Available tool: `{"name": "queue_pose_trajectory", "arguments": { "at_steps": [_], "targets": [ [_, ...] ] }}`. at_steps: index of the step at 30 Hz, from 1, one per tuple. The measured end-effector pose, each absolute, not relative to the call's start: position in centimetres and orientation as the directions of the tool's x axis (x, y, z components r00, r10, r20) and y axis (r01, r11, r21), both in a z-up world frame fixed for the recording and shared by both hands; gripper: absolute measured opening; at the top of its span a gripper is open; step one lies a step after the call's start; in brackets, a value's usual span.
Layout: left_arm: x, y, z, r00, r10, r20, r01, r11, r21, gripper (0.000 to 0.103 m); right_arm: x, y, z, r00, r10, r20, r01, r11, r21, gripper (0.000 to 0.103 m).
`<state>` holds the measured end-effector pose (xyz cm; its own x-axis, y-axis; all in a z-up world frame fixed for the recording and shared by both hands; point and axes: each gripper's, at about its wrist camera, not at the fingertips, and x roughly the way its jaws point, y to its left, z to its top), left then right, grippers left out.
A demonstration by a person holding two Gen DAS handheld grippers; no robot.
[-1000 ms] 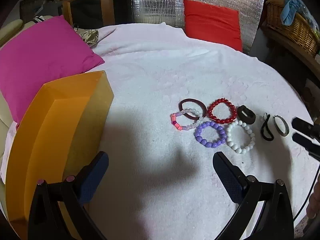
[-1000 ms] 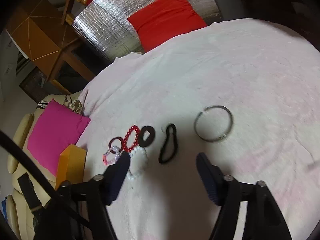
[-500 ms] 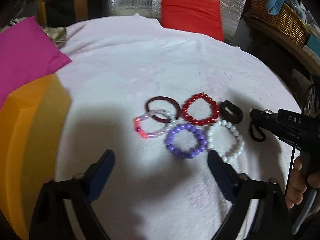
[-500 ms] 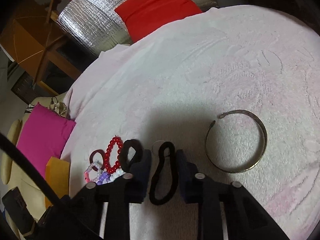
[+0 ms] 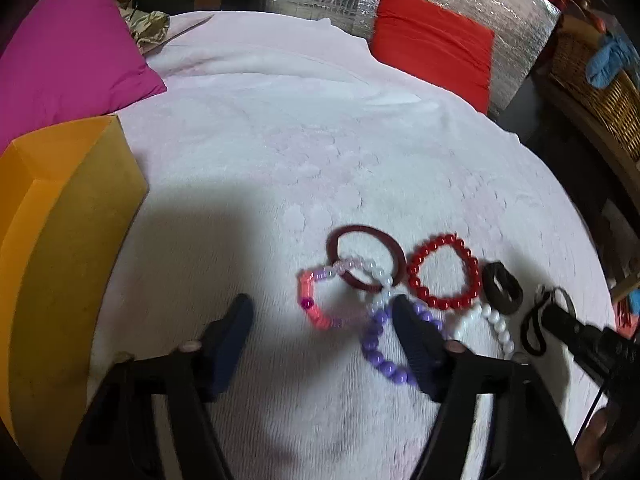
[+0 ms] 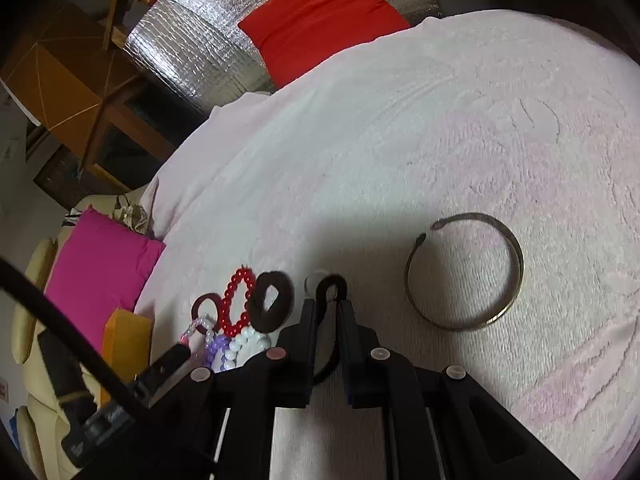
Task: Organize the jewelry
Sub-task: 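Close right gripper on black loop while left gripper closes on pink-clear bracelet, then carry both held items into the orange box and open both grippers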
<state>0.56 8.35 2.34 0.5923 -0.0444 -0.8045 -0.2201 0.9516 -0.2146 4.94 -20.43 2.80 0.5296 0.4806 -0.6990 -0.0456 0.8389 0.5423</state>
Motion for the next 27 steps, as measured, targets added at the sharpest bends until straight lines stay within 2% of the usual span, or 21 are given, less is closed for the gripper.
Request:
{"name": "queue_pose_trajectory", "arguments": {
  "at_steps": [5, 6, 7, 9, 19, 27],
  "targets": [
    [1.0, 8.6, 1.9, 0.603, -0.041, -0.797, -0.219, 0.952, -0.214, 0.043, 4.7, -20.8, 2.7, 0.524, 0.48, -0.703, -0.036, 0.838, 0.545, 0.012],
    [1.0, 8.6, 1.9, 0.603, -0.044, -0.797, -0.214, 0.953, -0.214, 0.036, 4.7, -20.9, 2.8, 0.524, 0.479, -0.704, -0.034, 0.838, 0.544, 0.012],
    [1.0, 8.7, 1.8, 0.6, -0.041, -0.799, -0.213, 0.955, -0.208, 0.021, 4.7, -20.9, 2.8, 0.525, 0.477, -0.705, -0.032, 0.839, 0.543, 0.012],
    [1.1, 8.8, 1.5, 0.59, -0.054, -0.806, -0.198, 0.958, -0.209, 0.009, 4.7, -21.0, 2.8, 0.526, 0.471, -0.708, -0.029, 0.842, 0.538, 0.012],
    [-0.3, 8.2, 3.0, 0.607, -0.06, -0.793, -0.147, 0.971, -0.186, 0.007, 3.6, -20.4, 4.7, 0.555, 0.476, -0.682, -0.085, 0.848, 0.523, 0.012],
    [-3.7, 7.4, 6.2, 0.665, -0.043, -0.745, -0.109, 0.982, -0.154, 0.007, 2.3, -19.1, 6.6, 0.566, 0.521, -0.639, -0.141, 0.825, 0.548, 0.012]
  ]
}}
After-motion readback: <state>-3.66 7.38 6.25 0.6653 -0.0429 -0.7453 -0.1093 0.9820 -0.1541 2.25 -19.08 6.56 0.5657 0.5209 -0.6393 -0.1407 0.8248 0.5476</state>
